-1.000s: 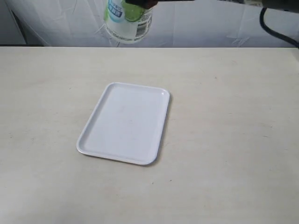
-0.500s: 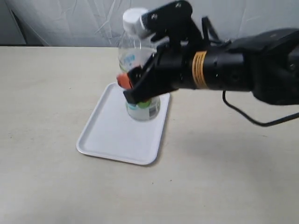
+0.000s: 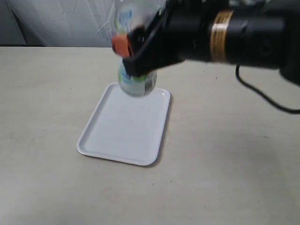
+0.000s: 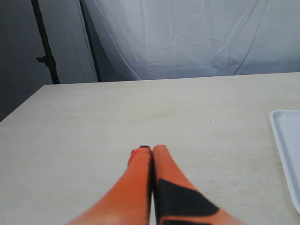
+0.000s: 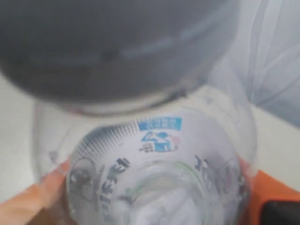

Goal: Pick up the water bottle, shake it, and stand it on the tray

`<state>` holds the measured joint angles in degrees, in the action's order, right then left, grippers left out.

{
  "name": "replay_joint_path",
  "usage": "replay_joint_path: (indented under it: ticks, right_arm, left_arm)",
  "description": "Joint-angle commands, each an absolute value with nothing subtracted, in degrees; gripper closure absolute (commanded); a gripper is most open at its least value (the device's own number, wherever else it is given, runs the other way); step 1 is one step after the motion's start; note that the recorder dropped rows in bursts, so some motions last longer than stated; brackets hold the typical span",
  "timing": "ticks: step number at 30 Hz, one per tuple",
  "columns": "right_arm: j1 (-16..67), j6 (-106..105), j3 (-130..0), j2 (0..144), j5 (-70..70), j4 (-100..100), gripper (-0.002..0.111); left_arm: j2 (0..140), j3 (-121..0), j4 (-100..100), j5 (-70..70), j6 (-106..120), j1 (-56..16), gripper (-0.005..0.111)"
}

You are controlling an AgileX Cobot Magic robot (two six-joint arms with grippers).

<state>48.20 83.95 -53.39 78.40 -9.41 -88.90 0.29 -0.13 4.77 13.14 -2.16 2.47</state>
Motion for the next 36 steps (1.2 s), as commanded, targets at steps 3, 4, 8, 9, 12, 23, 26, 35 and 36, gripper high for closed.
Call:
replay_joint_path:
  ticks: [3, 4, 8, 9, 12, 23, 26, 35, 36]
  right_arm:
    - [48.1, 84.0, -50.8, 85.8, -11.0, -89.0, 0.109]
    - [48.1, 84.0, -51.1, 85.4, -11.2, -89.0, 0.109]
    - [48.1, 84.0, -53.4, 81.0, -11.0, -89.4, 0.109]
    - [48.1, 84.0, -54.2, 79.3, -11.0, -89.4, 0.109]
    - [48.1, 84.0, -56.6, 74.8, -10.6, -89.4, 0.109]
    - [48.1, 84.6, -50.9, 85.3, -10.8, -89.3, 0.109]
    - [48.1, 86.1, -50.7, 87.2, -18.5, -87.2, 0.109]
    - [48.1, 83.2, -51.3, 86.7, 18.5, -81.8, 0.109]
    - [48.1, 83.2, -51.2, 86.2, 14.6, -80.9, 0.109]
  left_arm:
    - [0.0, 0.0, 4.8, 12.9, -2.5, 2.7, 0.107]
    - [0.0, 0.0, 4.8, 12.9, -2.5, 2.7, 0.107]
    - [0.0, 0.0, 4.8, 12.9, -2.5, 2.7, 0.107]
    - [0.0, 0.0, 4.8, 12.9, -2.5, 2.7, 0.107]
    - [0.0, 0.0, 4.8, 12.9, -2.6, 2.7, 0.107]
    - [0.0, 0.0, 4.8, 12.9, -2.5, 2.7, 0.107]
    - [0.0, 0.0, 4.8, 12.9, -2.5, 2.7, 0.107]
    - [0.0, 0.0, 4.8, 12.9, -2.5, 2.7, 0.107]
    - [0.0, 0.0, 4.8, 12.9, -2.5, 2.7, 0.107]
